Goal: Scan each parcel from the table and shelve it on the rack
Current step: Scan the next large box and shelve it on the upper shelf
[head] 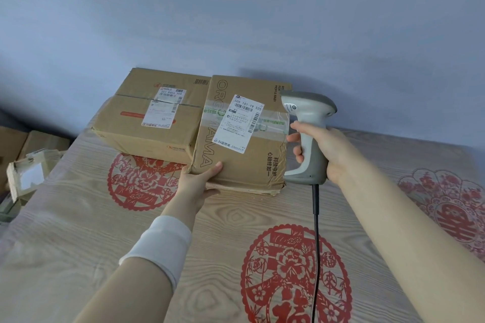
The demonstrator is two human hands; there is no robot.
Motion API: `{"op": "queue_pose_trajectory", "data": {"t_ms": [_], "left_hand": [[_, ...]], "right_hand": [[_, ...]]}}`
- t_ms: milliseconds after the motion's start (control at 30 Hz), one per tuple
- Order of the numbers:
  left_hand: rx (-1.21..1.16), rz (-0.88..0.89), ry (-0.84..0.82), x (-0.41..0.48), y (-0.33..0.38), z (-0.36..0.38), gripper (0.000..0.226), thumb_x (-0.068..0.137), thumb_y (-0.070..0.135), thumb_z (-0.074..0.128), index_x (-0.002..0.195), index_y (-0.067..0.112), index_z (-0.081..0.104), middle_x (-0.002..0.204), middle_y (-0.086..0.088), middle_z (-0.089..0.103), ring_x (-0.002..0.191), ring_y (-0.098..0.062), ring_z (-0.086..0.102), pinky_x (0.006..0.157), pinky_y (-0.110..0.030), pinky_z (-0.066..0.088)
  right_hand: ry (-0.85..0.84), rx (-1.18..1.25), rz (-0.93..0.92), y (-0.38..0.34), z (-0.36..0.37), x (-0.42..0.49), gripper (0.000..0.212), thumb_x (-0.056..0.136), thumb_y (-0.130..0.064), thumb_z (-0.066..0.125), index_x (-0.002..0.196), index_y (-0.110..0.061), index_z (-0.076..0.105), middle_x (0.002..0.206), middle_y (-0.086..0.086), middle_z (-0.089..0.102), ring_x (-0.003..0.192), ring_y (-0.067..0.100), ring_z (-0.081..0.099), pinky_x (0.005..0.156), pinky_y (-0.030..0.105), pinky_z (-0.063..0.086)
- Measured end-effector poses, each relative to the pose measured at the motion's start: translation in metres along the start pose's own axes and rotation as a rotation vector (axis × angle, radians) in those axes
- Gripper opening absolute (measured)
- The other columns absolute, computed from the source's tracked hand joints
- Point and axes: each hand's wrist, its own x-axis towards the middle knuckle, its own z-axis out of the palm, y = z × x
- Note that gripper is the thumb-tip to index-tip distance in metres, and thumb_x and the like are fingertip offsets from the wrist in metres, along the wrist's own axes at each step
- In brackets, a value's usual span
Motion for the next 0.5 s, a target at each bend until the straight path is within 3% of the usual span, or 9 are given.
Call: {"op": "queue_pose_trajectory", "data": {"t_ms": [267,500], "left_hand": [[-0.123,0.035,-0.041,-0.009,-0.008,-0.001,0.054,0.077,0.001,0.073,0.122,0.004,0.042,0.11,-0.014,0.06,0.092,-0.027,0.064,0.064,-0.042,0.06],[-0.205,0.069,-0.035,-0.033,-0.025,0.01,0.051,0.08,-0.002,0.07,0.12,0.007,0.039,0.102,-0.008,0.06,0.086,-0.023,0.063,0.077,-0.043,0.056]], "right_hand": [[0.001,-0.015,-0.014,0.0,0.001,-0.005,0.01,0.088,-0.015,0.064,0.091,-0.005,0.062,0.058,0.001,0.066,0.038,0.012,0.05,0.04,0.018,0.041],[0.002,-0.019,-0.028,0.002,0.0,-0.023,0.009,0.088,-0.016,0.064,0.087,-0.007,0.061,0.06,0.002,0.067,0.039,0.011,0.05,0.041,0.019,0.041]]}}
